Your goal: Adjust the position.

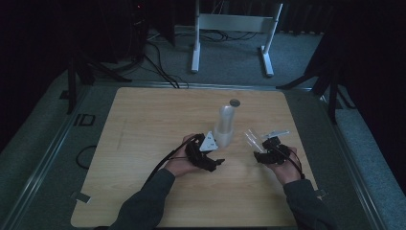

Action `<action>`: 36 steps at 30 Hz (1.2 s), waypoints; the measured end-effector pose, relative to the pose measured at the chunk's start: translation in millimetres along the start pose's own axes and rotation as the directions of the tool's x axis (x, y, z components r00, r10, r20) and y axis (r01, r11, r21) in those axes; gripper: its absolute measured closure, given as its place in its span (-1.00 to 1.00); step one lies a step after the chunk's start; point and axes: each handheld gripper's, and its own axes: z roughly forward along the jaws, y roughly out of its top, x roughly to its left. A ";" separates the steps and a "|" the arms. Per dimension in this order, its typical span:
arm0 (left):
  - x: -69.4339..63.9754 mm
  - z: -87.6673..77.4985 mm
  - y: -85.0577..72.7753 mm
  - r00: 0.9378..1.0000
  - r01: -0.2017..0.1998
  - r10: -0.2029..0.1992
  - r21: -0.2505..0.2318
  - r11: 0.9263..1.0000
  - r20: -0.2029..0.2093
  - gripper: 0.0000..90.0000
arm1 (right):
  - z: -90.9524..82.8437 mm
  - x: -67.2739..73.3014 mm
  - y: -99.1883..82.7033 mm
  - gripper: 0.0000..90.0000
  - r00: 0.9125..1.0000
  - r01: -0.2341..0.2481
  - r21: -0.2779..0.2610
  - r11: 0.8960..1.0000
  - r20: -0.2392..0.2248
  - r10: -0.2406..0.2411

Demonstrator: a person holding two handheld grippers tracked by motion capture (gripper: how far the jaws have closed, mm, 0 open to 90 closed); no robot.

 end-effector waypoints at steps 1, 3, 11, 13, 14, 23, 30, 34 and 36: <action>0.0 0.3 0.1 1.000 0.000 0.000 -0.001 1.000 0.000 -0.50 | 0.7 -0.3 0.2 -0.06 1.000 -0.022 -0.008 1.000 0.007 0.022; 0.0 0.4 0.1 1.000 0.001 -0.001 -0.002 1.000 0.001 -0.50 | 1.3 -0.5 0.2 -0.06 1.000 -0.029 -0.013 1.000 0.012 0.029; -0.7 0.7 0.2 1.000 0.001 -0.001 -0.001 1.000 0.002 -0.50 | 4.7 -1.3 0.4 -0.06 0.994 -0.087 -0.033 0.996 0.061 0.089; -0.8 0.7 0.2 1.000 0.001 -0.001 -0.001 1.000 0.002 -0.50 | 5.5 -1.9 0.2 -0.06 0.994 -0.093 -0.035 0.995 0.060 0.095; -0.8 0.9 0.1 1.000 0.001 -0.001 -0.002 1.000 0.002 -0.50 | 5.9 -2.1 0.2 -0.06 0.993 -0.101 -0.034 0.994 0.064 0.103; -1.4 1.5 -0.2 1.000 0.004 -0.004 -0.005 1.000 0.003 -0.50 | 8.7 -8.1 2.5 -0.06 0.984 -0.151 -0.041 0.988 0.094 0.154; -1.8 2.3 -1.2 1.000 0.005 -0.005 -0.006 1.000 0.005 -0.50 | 14.7 -12.3 7.5 -0.06 0.973 -0.188 -0.046 0.981 0.127 0.192; -1.9 2.0 -1.1 1.000 0.007 -0.007 -0.010 1.000 0.005 -0.50 | 18.5 -13.9 10.1 -0.06 0.965 -0.208 -0.066 0.976 0.151 0.216; -0.1 1.2 -1.5 1.000 0.028 -0.028 -0.023 0.999 0.015 -0.50 | 18.6 -13.9 11.0 -0.06 0.961 -0.212 -0.077 0.974 0.162 0.223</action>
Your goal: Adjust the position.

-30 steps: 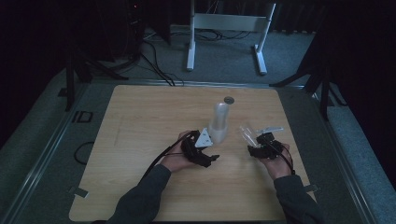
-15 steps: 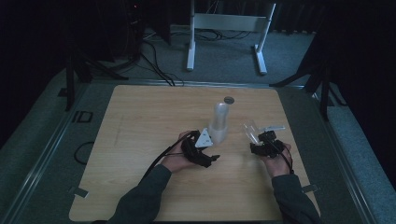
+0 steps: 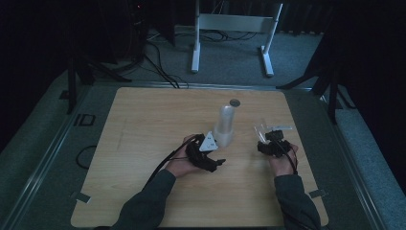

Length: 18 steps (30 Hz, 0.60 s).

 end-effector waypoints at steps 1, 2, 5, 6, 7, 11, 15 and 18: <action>0.6 -0.4 0.0 1.000 0.003 -0.003 -0.003 1.000 0.003 -0.50 | 0.0 -0.3 0.7 -0.06 1.000 -0.009 -0.006 1.000 0.001 0.009; 0.6 -0.4 0.0 1.000 0.003 -0.003 -0.003 1.000 0.003 -0.50 | 0.0 -0.3 0.7 -0.06 1.000 -0.009 -0.006 1.000 0.001 0.009; 2.6 -1.7 -0.1 1.000 0.020 -0.019 -0.014 1.000 0.007 -0.50 | -0.1 -1.4 2.0 -0.06 1.000 -0.025 -0.022 0.999 0.011 0.025; 2.9 -2.1 0.1 1.000 0.021 -0.021 -0.016 1.000 0.003 -0.50 | -0.2 -2.0 2.4 -0.06 0.999 -0.028 -0.028 0.999 0.015 0.029; 2.9 -2.1 0.1 1.000 0.021 -0.021 -0.016 1.000 0.003 -0.50 | -0.2 -2.0 2.4 -0.06 0.999 -0.028 -0.028 0.999 0.015 0.029; 2.7 -1.5 0.4 1.000 0.028 -0.028 -0.022 0.999 0.005 -0.50 | -0.7 -5.1 4.3 -0.06 0.997 -0.066 -0.061 0.996 0.028 0.068; 2.0 -1.2 1.4 1.000 0.029 -0.029 -0.028 0.999 0.005 -0.50 | -2.0 -6.4 4.2 -0.06 0.995 -0.085 -0.096 0.992 0.034 0.089; 1.8 -0.9 2.2 1.000 0.024 -0.024 -0.027 0.999 0.003 -0.50 | -2.8 -6.6 3.7 -0.06 0.995 -0.093 -0.117 0.989 0.035 0.097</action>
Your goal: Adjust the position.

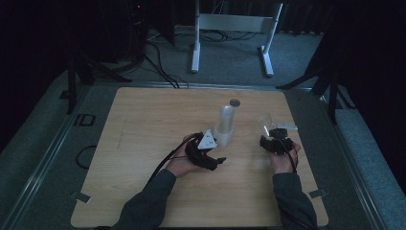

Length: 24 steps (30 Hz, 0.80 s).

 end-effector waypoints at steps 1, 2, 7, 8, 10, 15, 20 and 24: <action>-0.1 0.2 0.1 1.000 0.000 0.000 -0.001 1.000 0.000 -0.50 | -0.7 -0.1 -0.5 -0.05 1.000 -0.003 -0.019 1.000 -0.001 0.003; -0.1 0.5 0.3 1.000 0.001 -0.001 -0.002 1.000 0.000 -0.50 | -1.0 -0.2 -0.7 -0.05 1.000 -0.004 -0.027 1.000 0.000 0.004; -0.5 1.9 2.2 1.000 0.000 0.000 -0.002 1.000 0.001 -0.49 | -3.7 -0.9 -2.0 -0.05 1.000 -0.013 -0.076 0.997 -0.006 0.013; -0.8 2.2 2.5 1.000 0.001 -0.001 -0.006 1.000 0.000 -0.49 | -3.7 -0.8 -2.2 -0.05 1.000 -0.009 -0.083 0.996 -0.005 0.009; -0.9 2.3 2.8 1.000 0.002 -0.002 -0.006 1.000 0.001 -0.49 | -3.8 -0.7 -2.9 -0.05 1.000 -0.009 -0.098 0.995 -0.007 0.008; -1.1 3.5 2.9 1.000 0.006 -0.006 -0.008 1.000 -0.001 -0.49 | -3.9 1.8 -5.2 -0.05 1.000 -0.011 -0.131 0.991 0.006 0.012; -0.9 3.8 2.8 1.000 0.012 -0.012 -0.008 1.000 -0.006 -0.49 | -5.0 4.6 -7.4 -0.05 1.000 -0.014 -0.172 0.985 0.013 0.016; -0.9 3.8 2.9 1.000 0.012 -0.012 -0.009 1.000 -0.006 -0.49 | -5.7 6.1 -8.2 -0.05 1.000 -0.013 -0.187 0.982 0.016 0.016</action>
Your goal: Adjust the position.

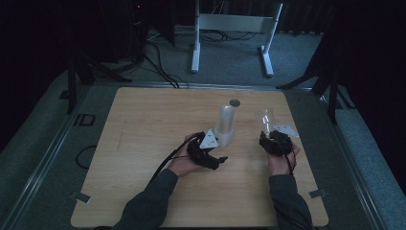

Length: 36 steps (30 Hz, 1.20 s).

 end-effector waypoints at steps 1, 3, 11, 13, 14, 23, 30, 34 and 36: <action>0.0 0.0 0.1 1.000 -0.001 0.001 0.000 1.000 -0.001 -0.49 | -0.1 0.2 -0.2 -0.05 1.000 0.000 -0.003 1.000 0.001 0.000; -0.2 0.1 0.2 1.000 0.000 0.000 0.000 1.000 0.000 -0.49 | -0.7 0.7 -1.1 -0.05 1.000 -0.004 -0.016 1.000 0.004 0.004; -1.6 1.4 0.7 1.000 -0.006 0.006 -0.002 1.000 -0.007 -0.49 | -3.6 -1.9 -5.4 -0.05 1.000 -0.015 -0.051 0.999 0.014 0.015; -1.7 1.6 0.7 1.000 -0.006 0.006 -0.002 1.000 -0.007 -0.49 | -3.9 -2.3 -5.9 -0.05 1.000 -0.015 -0.055 0.998 0.016 0.016; -2.2 2.1 1.0 1.000 -0.005 0.005 -0.002 1.000 -0.007 -0.49 | -4.1 -2.6 -6.5 -0.05 1.000 -0.015 -0.060 0.998 0.016 0.016; -3.9 3.5 2.1 1.000 -0.006 0.006 -0.008 1.000 -0.008 -0.49 | -7.7 -3.1 -11.0 -0.05 0.999 -0.028 -0.102 0.994 0.028 0.031; -5.3 3.5 4.9 1.000 0.000 -0.001 -0.031 1.000 -0.024 -0.49 | -12.1 -3.3 -10.7 -0.05 0.999 -0.030 -0.135 0.990 0.021 0.034; -6.2 4.1 7.9 1.000 0.004 -0.005 -0.043 0.999 -0.027 -0.49 | -13.9 -1.5 -12.2 -0.05 1.000 -0.023 -0.159 0.987 0.013 0.026; -7.2 5.1 9.8 1.000 0.003 -0.005 -0.048 0.999 -0.030 -0.49 | -14.5 -0.5 -13.1 -0.05 1.000 -0.023 -0.170 0.985 0.014 0.026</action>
